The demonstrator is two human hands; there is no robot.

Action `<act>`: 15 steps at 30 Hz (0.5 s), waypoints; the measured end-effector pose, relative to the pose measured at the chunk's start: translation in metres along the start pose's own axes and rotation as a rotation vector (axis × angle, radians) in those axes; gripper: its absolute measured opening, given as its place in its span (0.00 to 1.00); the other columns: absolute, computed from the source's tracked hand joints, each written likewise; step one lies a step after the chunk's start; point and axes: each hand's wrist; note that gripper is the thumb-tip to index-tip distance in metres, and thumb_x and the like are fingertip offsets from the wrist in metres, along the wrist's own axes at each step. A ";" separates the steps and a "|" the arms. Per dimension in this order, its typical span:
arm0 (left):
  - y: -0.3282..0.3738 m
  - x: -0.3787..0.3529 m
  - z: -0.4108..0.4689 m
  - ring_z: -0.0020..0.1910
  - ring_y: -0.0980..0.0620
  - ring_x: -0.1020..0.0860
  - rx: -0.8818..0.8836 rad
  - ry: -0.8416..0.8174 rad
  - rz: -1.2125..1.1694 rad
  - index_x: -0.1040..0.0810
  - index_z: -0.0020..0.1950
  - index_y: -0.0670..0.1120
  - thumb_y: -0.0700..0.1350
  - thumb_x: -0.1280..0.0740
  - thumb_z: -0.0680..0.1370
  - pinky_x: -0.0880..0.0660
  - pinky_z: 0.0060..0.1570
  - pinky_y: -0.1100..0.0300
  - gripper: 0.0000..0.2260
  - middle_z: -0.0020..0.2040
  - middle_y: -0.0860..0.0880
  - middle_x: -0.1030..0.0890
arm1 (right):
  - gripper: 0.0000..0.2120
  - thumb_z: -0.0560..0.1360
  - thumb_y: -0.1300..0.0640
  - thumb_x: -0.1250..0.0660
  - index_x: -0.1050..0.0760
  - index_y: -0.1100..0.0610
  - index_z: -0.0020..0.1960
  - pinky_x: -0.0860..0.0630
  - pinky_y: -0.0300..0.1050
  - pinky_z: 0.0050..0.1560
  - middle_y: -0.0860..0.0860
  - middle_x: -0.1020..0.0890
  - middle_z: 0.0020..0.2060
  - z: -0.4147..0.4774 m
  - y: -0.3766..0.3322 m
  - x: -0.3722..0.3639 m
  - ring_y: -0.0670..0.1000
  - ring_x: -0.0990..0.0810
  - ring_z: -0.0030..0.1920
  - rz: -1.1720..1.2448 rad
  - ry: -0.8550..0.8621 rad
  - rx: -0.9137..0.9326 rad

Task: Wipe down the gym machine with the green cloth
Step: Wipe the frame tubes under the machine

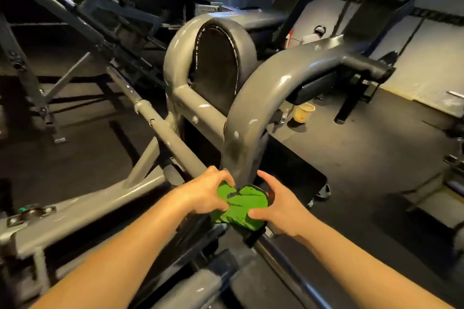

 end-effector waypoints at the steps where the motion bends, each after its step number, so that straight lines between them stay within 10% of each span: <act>1: -0.003 0.003 0.006 0.58 0.49 0.26 -0.032 0.030 -0.005 0.25 0.61 0.57 0.50 0.22 0.71 0.28 0.62 0.54 0.21 0.58 0.51 0.32 | 0.49 0.68 0.64 0.20 0.41 0.45 0.80 0.24 0.28 0.50 0.40 0.21 0.55 -0.001 -0.007 -0.002 0.39 0.18 0.52 -0.103 0.022 0.033; 7: 0.002 0.027 0.022 0.57 0.56 0.26 -0.263 0.213 0.012 0.17 0.47 0.53 0.53 0.25 0.75 0.29 0.60 0.59 0.06 0.55 0.54 0.26 | 0.42 0.71 0.52 0.21 0.37 0.42 0.79 0.34 0.40 0.71 0.43 0.31 0.70 -0.004 -0.026 -0.006 0.41 0.31 0.69 -0.446 0.081 0.139; 11: 0.019 0.046 0.037 0.61 0.56 0.26 -0.417 0.355 -0.015 0.16 0.52 0.55 0.52 0.27 0.77 0.31 0.65 0.57 0.06 0.55 0.57 0.24 | 0.08 0.77 0.54 0.27 0.15 0.50 0.56 0.22 0.42 0.49 0.46 0.14 0.46 -0.002 -0.045 0.001 0.42 0.18 0.45 -0.350 0.168 0.162; 15: 0.050 0.068 0.047 0.56 0.56 0.23 -0.456 0.454 -0.153 0.16 0.55 0.54 0.50 0.27 0.77 0.27 0.61 0.57 0.07 0.54 0.56 0.23 | 0.03 0.78 0.56 0.27 0.15 0.50 0.49 0.23 0.35 0.45 0.47 0.13 0.41 -0.005 -0.064 0.019 0.40 0.18 0.41 -0.073 0.349 0.143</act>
Point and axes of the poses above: each hand's wrist, its own z-axis towards the middle knuckle, its own x-axis out of the back of the hand, y = z × x
